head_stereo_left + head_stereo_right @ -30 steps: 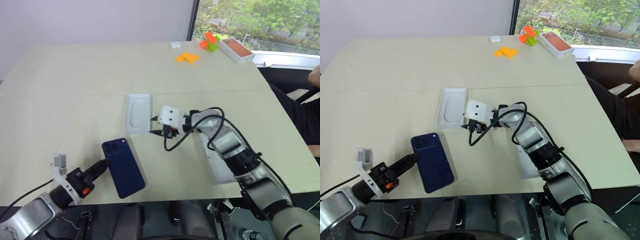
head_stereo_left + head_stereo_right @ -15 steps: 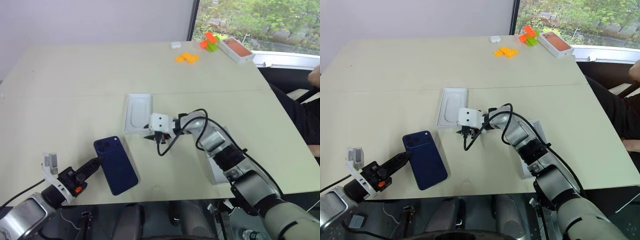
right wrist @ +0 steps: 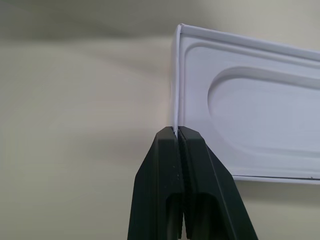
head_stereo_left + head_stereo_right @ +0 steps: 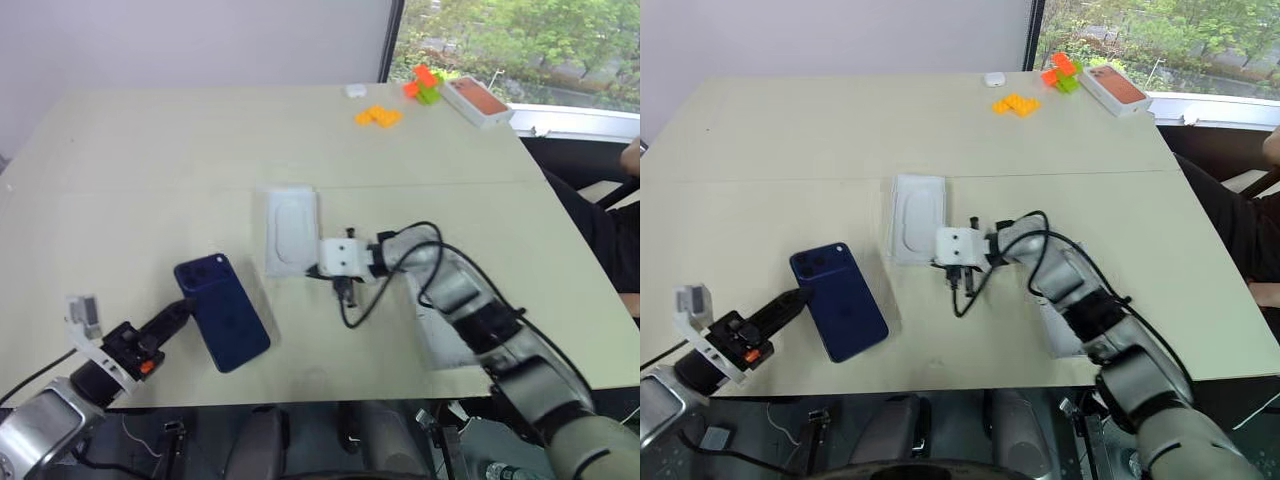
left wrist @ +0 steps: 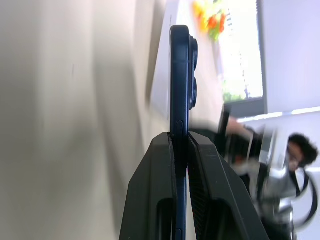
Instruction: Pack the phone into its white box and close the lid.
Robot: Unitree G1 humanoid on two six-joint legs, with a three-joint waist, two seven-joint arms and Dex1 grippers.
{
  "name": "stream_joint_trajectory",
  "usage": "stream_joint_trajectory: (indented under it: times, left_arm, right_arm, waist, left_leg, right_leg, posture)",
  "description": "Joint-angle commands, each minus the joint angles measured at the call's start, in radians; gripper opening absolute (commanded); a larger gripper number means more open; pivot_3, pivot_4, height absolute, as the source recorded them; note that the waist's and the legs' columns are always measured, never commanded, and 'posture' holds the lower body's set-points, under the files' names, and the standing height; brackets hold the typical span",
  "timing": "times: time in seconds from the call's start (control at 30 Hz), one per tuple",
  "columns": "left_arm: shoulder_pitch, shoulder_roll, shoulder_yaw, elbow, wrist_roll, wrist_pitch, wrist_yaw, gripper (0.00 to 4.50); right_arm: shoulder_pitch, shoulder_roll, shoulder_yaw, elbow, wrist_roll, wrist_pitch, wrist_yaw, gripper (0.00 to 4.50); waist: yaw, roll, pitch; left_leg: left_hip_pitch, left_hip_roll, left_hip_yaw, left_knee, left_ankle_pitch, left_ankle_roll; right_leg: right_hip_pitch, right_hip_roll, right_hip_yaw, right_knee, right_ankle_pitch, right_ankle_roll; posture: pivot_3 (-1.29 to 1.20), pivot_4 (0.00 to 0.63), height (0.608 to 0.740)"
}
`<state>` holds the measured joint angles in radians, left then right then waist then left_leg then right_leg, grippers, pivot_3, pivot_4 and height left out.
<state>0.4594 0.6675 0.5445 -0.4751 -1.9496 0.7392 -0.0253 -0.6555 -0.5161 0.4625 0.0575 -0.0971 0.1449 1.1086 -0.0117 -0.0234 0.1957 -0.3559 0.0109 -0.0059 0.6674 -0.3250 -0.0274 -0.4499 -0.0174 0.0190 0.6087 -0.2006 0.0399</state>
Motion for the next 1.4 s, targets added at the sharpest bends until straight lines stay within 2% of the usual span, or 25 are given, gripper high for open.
stream_joint_trajectory:
  times: [0.03,0.1,0.27,0.43,0.6,0.7,0.8,0.93,1.07,1.4]
  left_arm:
    - [-0.038,0.004,0.037,-0.013,-0.023,-0.003,-0.018,0.00]
    - [-0.071,0.022,0.013,-0.005,-0.023,0.004,0.005,0.00]
    - [-0.144,0.020,-0.047,-0.007,-0.023,0.014,0.038,0.00]
    - [-0.216,0.005,-0.128,-0.014,-0.023,0.028,0.062,0.00]
    - [-0.278,0.014,-0.213,0.000,-0.023,0.039,0.114,0.00]
    - [-0.345,-0.021,-0.272,0.005,-0.023,0.026,0.151,0.00]
    - [-0.395,-0.039,-0.322,0.011,-0.023,0.031,0.192,0.00]
    - [-0.499,-0.028,-0.420,0.074,-0.023,0.052,0.305,0.00]
    - [-0.580,-0.051,-0.474,0.123,-0.023,0.076,0.401,0.00]
    - [-0.670,-0.131,-0.502,0.126,-0.023,0.111,0.495,0.00]
  right_arm:
    - [0.056,-0.076,-0.045,-0.192,0.060,0.052,0.069,0.03]
    - [0.128,-0.147,-0.052,-0.311,0.077,0.092,0.102,0.03]
    - [0.246,-0.238,-0.056,-0.493,0.105,0.181,0.128,0.03]
    - [0.266,-0.231,-0.061,-0.541,0.111,0.260,0.087,0.03]
    - [0.257,-0.244,-0.059,-0.552,0.150,0.304,0.110,0.03]
    - [0.254,-0.245,-0.093,-0.583,0.194,0.334,0.105,0.88]
    - [0.256,-0.254,-0.142,-0.613,0.252,0.372,0.102,2.30]
    - [0.261,-0.283,-0.223,-0.629,0.342,0.429,0.107,2.30]
    - [0.277,-0.316,-0.261,-0.593,0.343,0.425,0.082,2.30]
    - [0.313,-0.352,-0.277,-0.513,0.309,0.356,0.027,2.30]
  waist:
    - [-0.003,0.000,0.000]
    - [-0.002,0.000,0.000]
    - [-0.003,-0.001,0.000]
    - [-0.002,-0.001,-0.001]
    - [-0.001,-0.002,-0.001]
    - [0.000,-0.002,-0.001]
    - [0.001,-0.002,-0.001]
    - [0.002,-0.002,-0.001]
    - [0.001,-0.002,-0.001]
    - [0.001,-0.002,-0.001]
  left_leg:
    - [0.000,0.000,0.000,0.000,0.000,0.000]
    - [0.001,0.000,0.000,0.000,0.000,0.000]
    - [0.002,0.000,0.000,0.000,0.000,0.000]
    - [0.003,0.001,0.000,0.002,0.001,-0.001]
    - [0.003,0.001,0.000,0.002,0.001,-0.001]
    - [0.002,0.001,0.000,0.002,0.001,-0.001]
    - [0.002,0.000,0.000,0.002,0.001,-0.001]
    - [0.002,0.000,0.000,0.002,0.001,-0.001]
    - [0.003,-0.001,0.000,0.003,0.001,-0.001]
    - [0.003,-0.001,0.000,0.003,0.001,-0.001]
  right_leg:
    - [0.000,0.000,0.000,0.000,0.000,0.000]
    - [0.000,0.001,0.000,0.000,0.000,0.000]
    - [0.000,0.002,0.000,0.003,0.000,0.001]
    - [0.000,0.003,0.001,0.005,-0.001,0.002]
    - [0.000,0.004,0.000,0.005,0.000,0.000]
    - [0.000,0.004,0.000,0.005,0.001,-0.002]
    - [0.000,0.003,0.000,0.004,0.001,-0.002]
    - [0.001,0.002,0.001,0.005,0.001,-0.002]
    - [0.003,0.003,-0.001,0.005,0.001,-0.002]
    - [0.003,0.003,0.000,0.005,0.002,-0.001]
  posture:
    - [0.00,0.150,0.740]
    - [0.00,0.150,0.740]
    - [0.00,0.150,0.740]
    - [0.00,0.150,0.740]
    - [0.00,0.150,0.740]
    - [0.00,0.150,0.740]
    - [0.00,0.150,0.740]
    - [0.00,0.150,0.740]
    - [0.00,0.150,0.740]
    - [0.00,0.150,0.740]
